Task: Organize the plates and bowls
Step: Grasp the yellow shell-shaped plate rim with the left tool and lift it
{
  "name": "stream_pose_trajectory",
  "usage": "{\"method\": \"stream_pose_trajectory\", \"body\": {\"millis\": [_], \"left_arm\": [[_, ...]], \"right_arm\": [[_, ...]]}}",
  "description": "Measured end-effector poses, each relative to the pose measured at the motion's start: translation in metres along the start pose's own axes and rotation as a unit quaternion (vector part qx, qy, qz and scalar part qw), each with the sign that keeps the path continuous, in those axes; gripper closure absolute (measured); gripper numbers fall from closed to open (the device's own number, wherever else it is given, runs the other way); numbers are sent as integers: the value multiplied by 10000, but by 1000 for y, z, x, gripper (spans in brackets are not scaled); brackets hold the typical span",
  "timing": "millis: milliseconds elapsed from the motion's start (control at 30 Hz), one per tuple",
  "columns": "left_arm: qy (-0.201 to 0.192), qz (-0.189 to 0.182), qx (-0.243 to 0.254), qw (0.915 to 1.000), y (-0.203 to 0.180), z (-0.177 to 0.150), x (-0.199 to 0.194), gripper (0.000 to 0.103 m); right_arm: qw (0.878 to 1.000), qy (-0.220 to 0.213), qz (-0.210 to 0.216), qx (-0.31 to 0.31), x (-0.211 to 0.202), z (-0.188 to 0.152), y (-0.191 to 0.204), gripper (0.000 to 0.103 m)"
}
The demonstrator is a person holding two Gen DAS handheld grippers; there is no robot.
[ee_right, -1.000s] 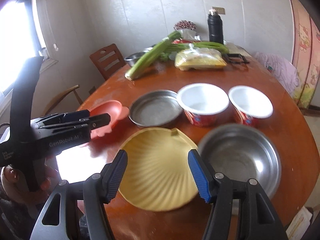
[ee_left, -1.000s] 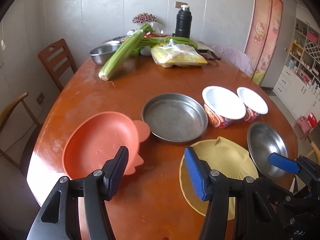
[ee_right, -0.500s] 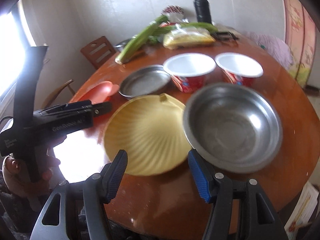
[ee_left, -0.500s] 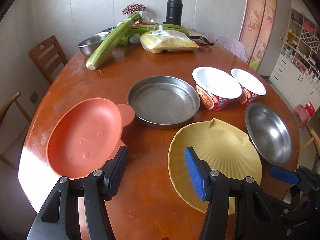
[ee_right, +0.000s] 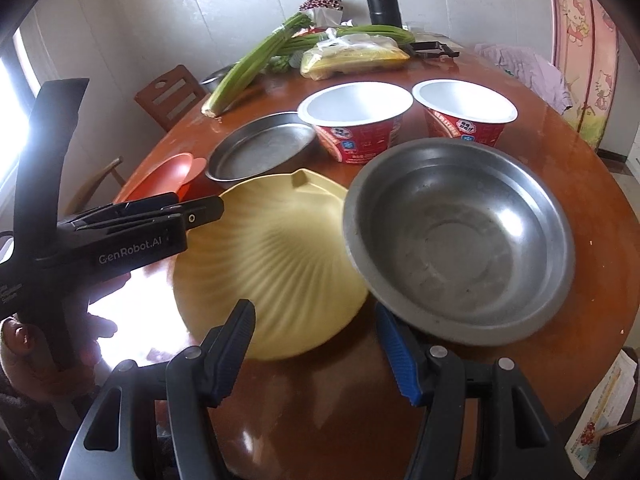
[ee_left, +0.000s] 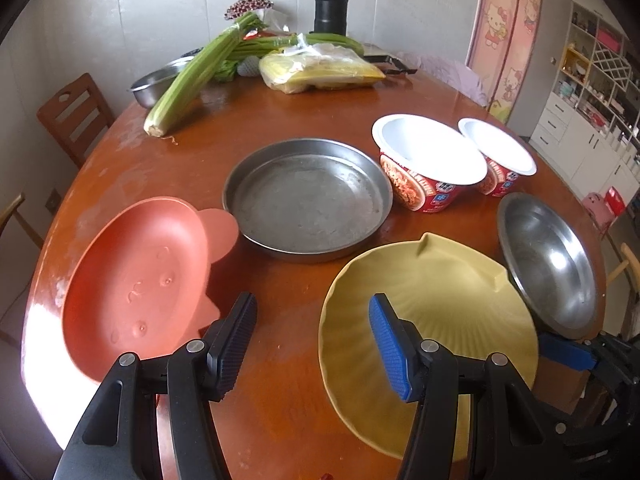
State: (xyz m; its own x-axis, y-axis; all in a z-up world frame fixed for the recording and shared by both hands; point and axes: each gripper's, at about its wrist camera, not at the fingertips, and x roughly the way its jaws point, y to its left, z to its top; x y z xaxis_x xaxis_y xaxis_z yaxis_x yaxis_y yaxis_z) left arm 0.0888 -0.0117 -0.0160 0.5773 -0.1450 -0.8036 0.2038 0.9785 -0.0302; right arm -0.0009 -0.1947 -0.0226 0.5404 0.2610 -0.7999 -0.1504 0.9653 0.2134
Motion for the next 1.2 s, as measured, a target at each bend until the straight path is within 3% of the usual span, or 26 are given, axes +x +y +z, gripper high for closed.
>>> {"method": "stream_pose_trajectory", "body": {"millis": [400, 600, 1200], "left_arm": [[119, -106, 201, 9997, -12, 5, 25, 43], [164, -400, 297, 9986, -21, 5, 32, 43], [101, -456, 117, 9988, -7, -5, 11, 45]], "right_arm": [[9996, -31, -122, -260, 19, 9, 8, 42], [9991, -9, -159, -384, 26, 13, 12, 42], [9978, -83, -37, -658, 21, 12, 27, 42]]}}
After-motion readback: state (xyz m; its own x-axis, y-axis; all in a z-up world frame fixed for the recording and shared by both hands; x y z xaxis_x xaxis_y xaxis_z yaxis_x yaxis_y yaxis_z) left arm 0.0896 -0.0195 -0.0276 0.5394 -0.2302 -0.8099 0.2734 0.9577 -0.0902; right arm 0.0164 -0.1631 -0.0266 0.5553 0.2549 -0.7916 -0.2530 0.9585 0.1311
